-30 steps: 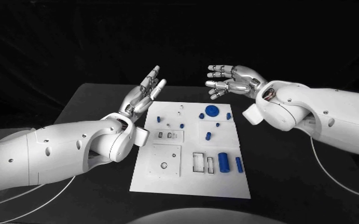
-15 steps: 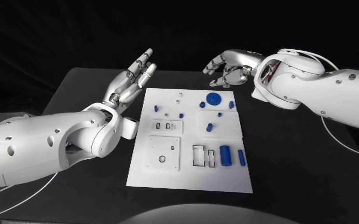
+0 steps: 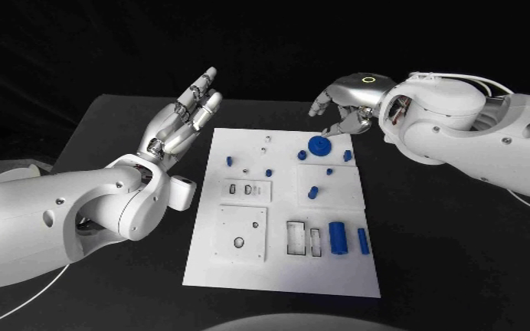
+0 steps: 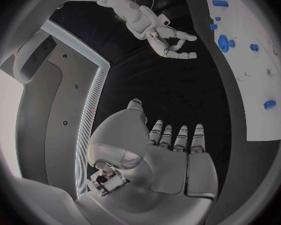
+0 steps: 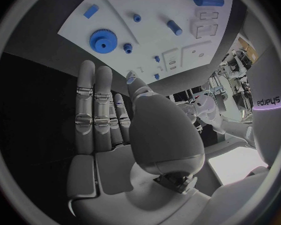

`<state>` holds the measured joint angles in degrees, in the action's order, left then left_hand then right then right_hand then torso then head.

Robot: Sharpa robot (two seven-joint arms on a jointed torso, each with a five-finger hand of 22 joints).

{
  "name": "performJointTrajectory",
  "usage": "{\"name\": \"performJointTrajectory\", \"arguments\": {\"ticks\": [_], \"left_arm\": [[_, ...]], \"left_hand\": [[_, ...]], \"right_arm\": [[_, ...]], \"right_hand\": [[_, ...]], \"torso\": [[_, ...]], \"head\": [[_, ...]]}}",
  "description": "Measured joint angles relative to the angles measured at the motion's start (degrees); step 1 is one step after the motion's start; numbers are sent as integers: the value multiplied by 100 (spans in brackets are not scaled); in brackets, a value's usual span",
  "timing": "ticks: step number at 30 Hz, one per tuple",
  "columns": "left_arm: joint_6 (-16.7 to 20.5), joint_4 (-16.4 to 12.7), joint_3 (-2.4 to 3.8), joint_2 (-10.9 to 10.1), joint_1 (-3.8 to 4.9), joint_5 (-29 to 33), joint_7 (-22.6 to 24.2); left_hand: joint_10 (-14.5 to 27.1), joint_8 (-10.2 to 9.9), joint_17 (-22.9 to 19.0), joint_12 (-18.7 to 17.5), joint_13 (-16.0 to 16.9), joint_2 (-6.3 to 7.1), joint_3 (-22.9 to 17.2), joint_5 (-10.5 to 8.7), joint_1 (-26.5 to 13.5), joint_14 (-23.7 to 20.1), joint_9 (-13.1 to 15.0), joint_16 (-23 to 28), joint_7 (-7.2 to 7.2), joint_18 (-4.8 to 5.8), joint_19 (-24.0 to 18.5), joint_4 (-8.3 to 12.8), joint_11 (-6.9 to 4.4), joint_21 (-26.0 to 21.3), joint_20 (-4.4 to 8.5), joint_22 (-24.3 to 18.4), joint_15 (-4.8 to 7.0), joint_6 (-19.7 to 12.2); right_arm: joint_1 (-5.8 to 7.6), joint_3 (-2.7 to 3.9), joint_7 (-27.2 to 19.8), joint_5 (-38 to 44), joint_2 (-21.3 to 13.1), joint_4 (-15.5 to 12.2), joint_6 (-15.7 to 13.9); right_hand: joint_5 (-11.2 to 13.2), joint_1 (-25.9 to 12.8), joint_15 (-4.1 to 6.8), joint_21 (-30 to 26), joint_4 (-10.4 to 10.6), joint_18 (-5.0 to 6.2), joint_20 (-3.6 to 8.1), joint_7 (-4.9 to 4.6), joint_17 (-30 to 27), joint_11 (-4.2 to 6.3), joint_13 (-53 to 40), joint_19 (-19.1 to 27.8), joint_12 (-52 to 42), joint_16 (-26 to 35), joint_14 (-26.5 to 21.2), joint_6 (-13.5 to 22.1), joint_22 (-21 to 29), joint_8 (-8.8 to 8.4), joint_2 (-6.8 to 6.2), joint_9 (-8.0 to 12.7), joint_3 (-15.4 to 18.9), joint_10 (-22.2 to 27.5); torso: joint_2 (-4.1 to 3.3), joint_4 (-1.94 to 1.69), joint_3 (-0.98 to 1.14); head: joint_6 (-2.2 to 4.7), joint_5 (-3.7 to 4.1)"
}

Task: Assemble the parts on the task board

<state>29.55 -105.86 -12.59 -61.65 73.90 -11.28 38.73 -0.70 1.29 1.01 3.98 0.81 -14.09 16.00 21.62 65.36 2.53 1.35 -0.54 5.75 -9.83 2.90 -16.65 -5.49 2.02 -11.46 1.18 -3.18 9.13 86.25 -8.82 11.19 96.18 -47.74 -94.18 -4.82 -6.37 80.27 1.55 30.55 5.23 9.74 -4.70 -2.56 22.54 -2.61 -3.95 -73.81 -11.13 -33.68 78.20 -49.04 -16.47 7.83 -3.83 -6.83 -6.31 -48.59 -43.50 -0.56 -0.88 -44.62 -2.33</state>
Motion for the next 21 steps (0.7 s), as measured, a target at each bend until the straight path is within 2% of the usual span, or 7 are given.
{"name": "performJointTrajectory", "arguments": {"ticks": [5, 6, 8, 11, 15, 19, 21], "left_arm": [[1, -76, 0, -79, 50, -3, 1], [1, -87, 0, -90, 54, -3, 1], [1, -111, 0, -114, 61, -4, -1], [-1, -136, 0, -138, 68, -5, -10], [-8, -151, 0, -154, 73, -6, -21], [-17, -168, -2, -157, 74, -6, -31], [-24, -171, -1, -157, 75, -7, -37]], "left_hand": [[-9, 0, 0, 0, 6, -29, -13, 44, 29, 20, 0, 0, -20, 0, 21, -13, 89, 20, -21, 0, -20, 20], [-11, 0, 0, 0, 6, -42, -32, 87, 68, 20, 0, 0, -20, 0, 21, 1, 114, 20, -21, -1, -20, 20], [-11, 0, 0, 0, 5, -48, -105, 269, 216, 40, 0, 0, -21, 0, 21, -3, 193, 20, -21, -1, -40, 21], [-10, 0, 0, 18, 5, -69, -143, 485, 355, 40, 0, 0, -52, 0, 41, 0, 195, 20, -41, -1, -40, 51], [-13, 0, -1, 24, 5, -53, -143, 500, 384, 40, -1, 0, -52, -1, 41, 0, 237, 20, -42, -1, -41, 52], [-13, 0, -1, 24, 5, -62, -164, 532, 393, 20, 4, 0, -52, -1, 41, -9, 237, 20, -41, -1, -61, 51], [-12, 0, -1, 24, 10, -76, -173, 542, 408, 20, 4, 0, -52, 0, 41, -1, 275, 20, -41, -1, -61, 51]], "right_arm": [[12, 0, 2, 209, 13, 1, 85], [12, 0, -1, 235, 21, 10, 94], [13, 0, -13, 288, 37, 23, 107], [14, 0, -33, 339, 52, 13, 118], [3, 0, -79, 391, 91, -14, 136], [-56, 0, -139, 463, 158, 15, 139], [-100, 0, -170, 506, 191, 48, 139]], "right_hand": [[-42, 81, 0, 80, -40, 0, 0, -101, 72, -7, 0, 0, 28, -62, 0, -43, -97, -32, -77, 5, -150, -48], [-42, 110, 0, 84, -47, 0, 0, -112, 80, 1, 0, 0, 28, -66, 0, -53, -112, -32, -48, 8, -156, -64], [-42, 118, 0, 108, -40, 1, 22, -138, 105, -23, 0, 22, 50, -81, 0, -80, -145, -32, -41, 10, -197, -103], [-42, 149, 0, 154, -40, 1, 24, -212, 156, -32, 1, 24, 50, -144, 0, -115, -212, -61, -71, 31, -248, -174], [-127, 179, 0, 257, -67, 1, 53, -212, 243, -14, 1, 61, 94, -255, 0, -115, -319, -99, -99, 66, -319, -246], [-185, 200, 22, 350, -71, 1, 41, -182, 320, -63, 5, 148, 170, -334, -22, -145, -438, -133, -78, 116, -369, -308], [-185, 200, 22, 392, -71, 0, 50, -173, 349, -63, 12, 158, 213, -350, -22, -154, -492, -148, -78, 138, -401, -349]], "torso": [[-66, -19, 0], [-77, -23, 2], [-97, -30, 5], [-121, -37, 15], [-145, -36, 25], [-154, -27, 31], [-153, -26, 33]], "head": [[73, -2], [82, -4], [94, -12], [109, -20], [120, -23], [126, -19], [122, -11]]}}
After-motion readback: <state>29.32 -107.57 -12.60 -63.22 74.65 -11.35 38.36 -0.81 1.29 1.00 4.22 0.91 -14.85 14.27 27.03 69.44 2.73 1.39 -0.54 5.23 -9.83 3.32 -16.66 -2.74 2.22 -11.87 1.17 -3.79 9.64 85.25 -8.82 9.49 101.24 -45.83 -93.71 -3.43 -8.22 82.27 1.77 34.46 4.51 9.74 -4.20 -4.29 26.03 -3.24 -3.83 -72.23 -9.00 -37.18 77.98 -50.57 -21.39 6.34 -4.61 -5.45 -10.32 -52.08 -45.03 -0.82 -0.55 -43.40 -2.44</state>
